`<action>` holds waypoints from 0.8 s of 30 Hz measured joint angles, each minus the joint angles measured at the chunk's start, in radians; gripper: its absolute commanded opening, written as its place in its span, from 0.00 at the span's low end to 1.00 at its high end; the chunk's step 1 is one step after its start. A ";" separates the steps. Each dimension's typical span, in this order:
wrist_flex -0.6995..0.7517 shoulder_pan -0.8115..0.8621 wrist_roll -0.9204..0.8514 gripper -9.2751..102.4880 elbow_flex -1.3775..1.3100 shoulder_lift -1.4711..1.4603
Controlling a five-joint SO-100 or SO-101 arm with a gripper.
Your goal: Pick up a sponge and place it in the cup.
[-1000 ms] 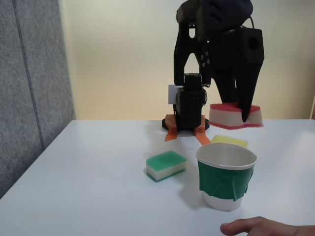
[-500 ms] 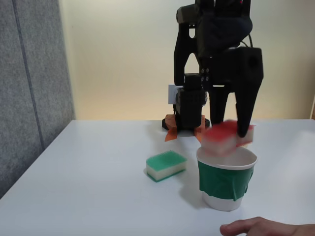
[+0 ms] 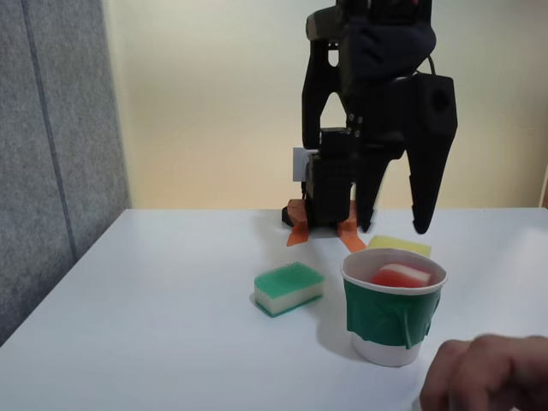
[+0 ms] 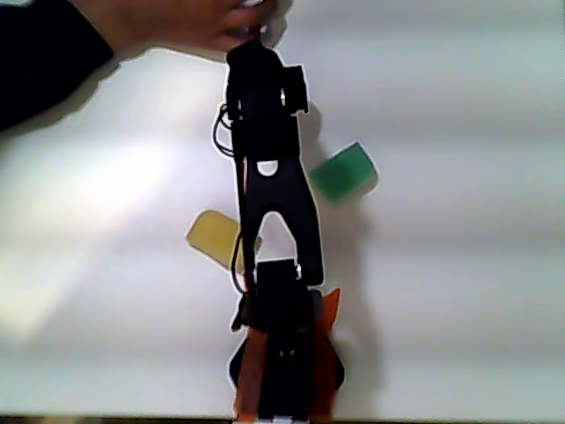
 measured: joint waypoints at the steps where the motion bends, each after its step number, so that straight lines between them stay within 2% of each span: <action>1: 0.018 -0.009 0.038 0.15 0.009 0.018; 12: 0.161 -0.028 0.362 0.08 0.319 0.360; 18: 0.173 0.018 0.410 0.08 0.472 0.523; 24: 0.100 0.057 0.411 0.08 0.678 0.693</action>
